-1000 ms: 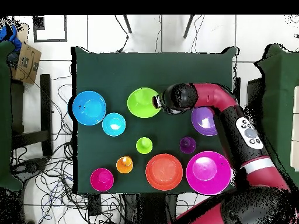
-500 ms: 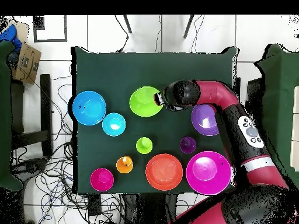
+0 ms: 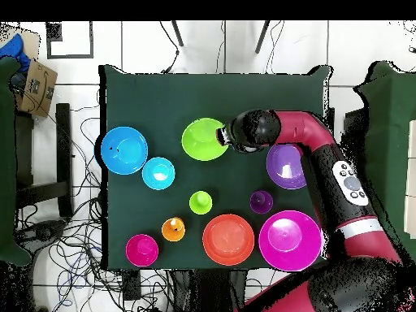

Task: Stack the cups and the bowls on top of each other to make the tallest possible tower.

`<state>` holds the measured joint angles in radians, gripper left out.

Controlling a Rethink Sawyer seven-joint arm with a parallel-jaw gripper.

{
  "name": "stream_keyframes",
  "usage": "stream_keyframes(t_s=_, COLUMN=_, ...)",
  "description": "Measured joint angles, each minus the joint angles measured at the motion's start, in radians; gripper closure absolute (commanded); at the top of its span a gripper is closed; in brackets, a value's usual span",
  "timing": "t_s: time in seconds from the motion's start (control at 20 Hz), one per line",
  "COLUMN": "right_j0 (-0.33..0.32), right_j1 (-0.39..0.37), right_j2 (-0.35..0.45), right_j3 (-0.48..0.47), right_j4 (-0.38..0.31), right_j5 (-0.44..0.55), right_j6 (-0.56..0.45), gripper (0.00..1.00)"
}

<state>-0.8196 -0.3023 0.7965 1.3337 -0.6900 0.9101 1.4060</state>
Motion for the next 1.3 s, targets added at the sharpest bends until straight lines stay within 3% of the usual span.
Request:
stream_keyframes(t_s=0.55, right_j0=0.000, right_j1=-0.009, right_j2=-0.004, right_j3=0.000, right_j4=0.000, right_j5=0.000, right_j6=0.000, gripper=1.00)
stream_keyframes(t_s=0.6, right_j0=0.000, right_j1=-0.009, right_j2=-0.005, right_j3=0.000, right_j4=0.000, right_j5=0.000, right_j6=0.000, gripper=0.00)
stream_keyframes(t_s=1.3, right_j0=0.043, right_j1=-0.050, right_j2=-0.038, right_j3=-0.004, right_j4=0.000, right_j5=0.000, right_j6=0.000, gripper=0.00)
